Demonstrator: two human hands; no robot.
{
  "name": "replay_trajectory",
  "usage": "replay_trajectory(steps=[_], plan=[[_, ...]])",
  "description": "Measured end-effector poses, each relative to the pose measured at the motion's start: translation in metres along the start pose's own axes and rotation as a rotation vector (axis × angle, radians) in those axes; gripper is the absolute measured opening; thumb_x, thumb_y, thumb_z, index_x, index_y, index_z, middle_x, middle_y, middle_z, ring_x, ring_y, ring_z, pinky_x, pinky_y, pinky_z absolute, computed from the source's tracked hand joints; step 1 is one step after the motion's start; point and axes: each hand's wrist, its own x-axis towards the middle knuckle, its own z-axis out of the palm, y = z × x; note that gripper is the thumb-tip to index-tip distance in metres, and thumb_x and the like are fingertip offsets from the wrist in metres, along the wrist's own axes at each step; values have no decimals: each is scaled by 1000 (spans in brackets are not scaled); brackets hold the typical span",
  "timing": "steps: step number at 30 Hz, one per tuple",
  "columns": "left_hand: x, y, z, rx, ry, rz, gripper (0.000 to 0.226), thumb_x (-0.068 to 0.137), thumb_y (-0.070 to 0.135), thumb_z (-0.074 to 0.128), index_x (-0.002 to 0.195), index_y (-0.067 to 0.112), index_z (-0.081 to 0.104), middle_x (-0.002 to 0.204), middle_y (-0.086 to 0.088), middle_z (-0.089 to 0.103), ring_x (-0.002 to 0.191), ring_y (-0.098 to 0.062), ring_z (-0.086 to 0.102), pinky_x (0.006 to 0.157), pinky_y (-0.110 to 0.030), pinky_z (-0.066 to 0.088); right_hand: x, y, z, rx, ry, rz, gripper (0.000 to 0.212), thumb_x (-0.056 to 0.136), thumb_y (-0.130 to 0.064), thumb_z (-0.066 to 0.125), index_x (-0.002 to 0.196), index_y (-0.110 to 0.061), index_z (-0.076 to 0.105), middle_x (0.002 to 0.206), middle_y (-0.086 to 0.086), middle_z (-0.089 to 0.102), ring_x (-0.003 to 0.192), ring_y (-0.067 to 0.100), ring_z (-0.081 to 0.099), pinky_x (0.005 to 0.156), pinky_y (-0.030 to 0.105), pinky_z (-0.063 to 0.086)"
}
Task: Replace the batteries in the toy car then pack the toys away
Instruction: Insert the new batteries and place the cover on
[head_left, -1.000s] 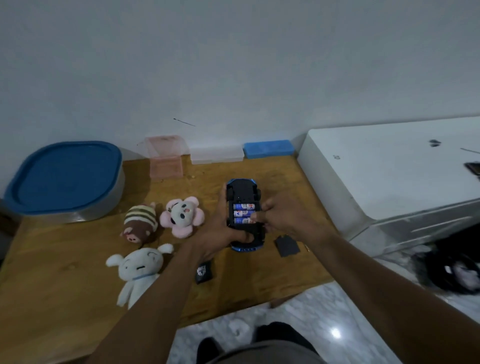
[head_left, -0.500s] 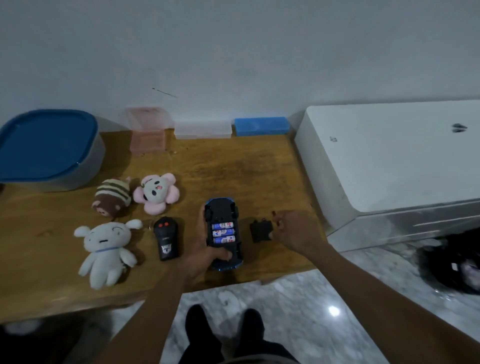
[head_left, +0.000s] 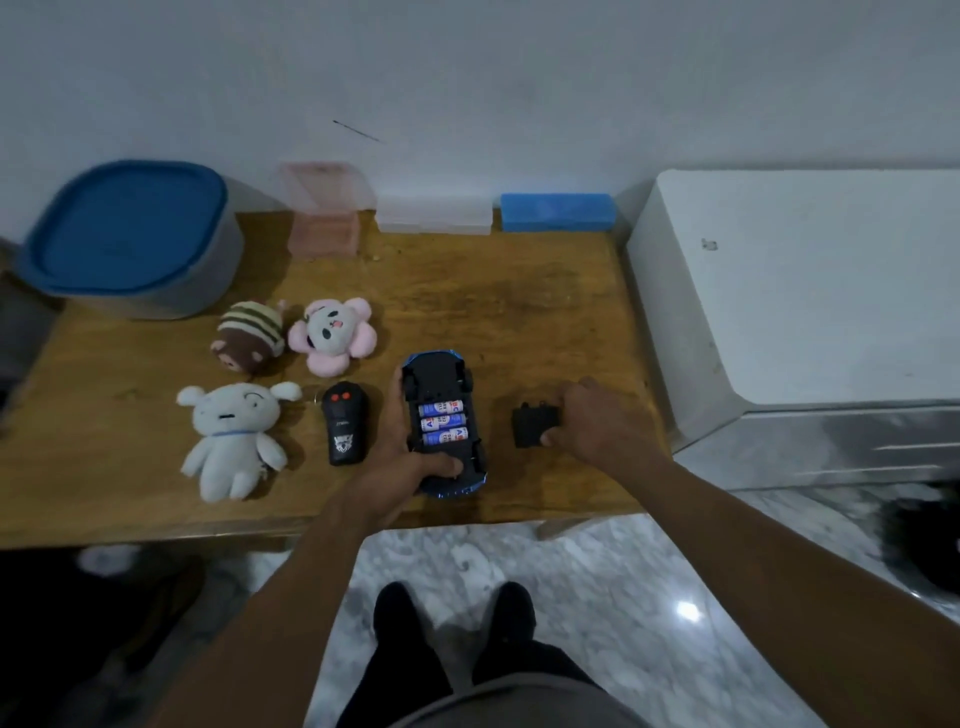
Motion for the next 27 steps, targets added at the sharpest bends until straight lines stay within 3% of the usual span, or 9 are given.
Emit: replay_trajectory(steps=[8,10,13,18,22,27], plan=[[9,11,-14,34,-123,-45,125,71,-25,65,146,57,7,136,-1,57,115,-29,62,95,-54,49,-2,-5,-2,148,61,158,26,83,-25,72,106,-14,64,99,4,66,89,18,59,64,24,39],[13,12,-16,24,-159,-50,125,71,-26,64,145,58,7,136,-1,58,116,-29,62,95,-53,50,-1,-4,1,282,119,227,14,82,-22,72,94,-17,68,92,2,68,86,16,60,58,22,41],[19,17,-17,27,-225,-46,122,71,-24,64,142,60,10,131,0,61,117,-30,61,93,-50,51,-3,1,5,567,164,293,8,80,-13,74,76,-15,68,77,4,69,74,17,66,62,25,52],[26,26,-17,48,-303,-74,125,72,-28,61,146,54,3,130,3,60,114,-25,63,90,-48,53,-12,2,1,956,166,356,6,83,-3,72,86,-1,67,75,14,67,63,21,65,60,28,60],[31,32,-14,67,-350,-88,127,72,-29,61,148,52,-2,139,2,54,122,-27,57,99,-54,47,-16,-2,-28,1042,188,263,6,85,-3,70,88,-5,66,82,15,68,69,21,66,71,35,60],[39,51,1,38,-386,-20,128,74,-28,60,147,54,-4,144,4,48,120,-23,59,90,-45,54,-17,-25,-86,1026,206,10,6,85,1,68,90,-3,66,81,17,68,69,21,68,69,33,61]])
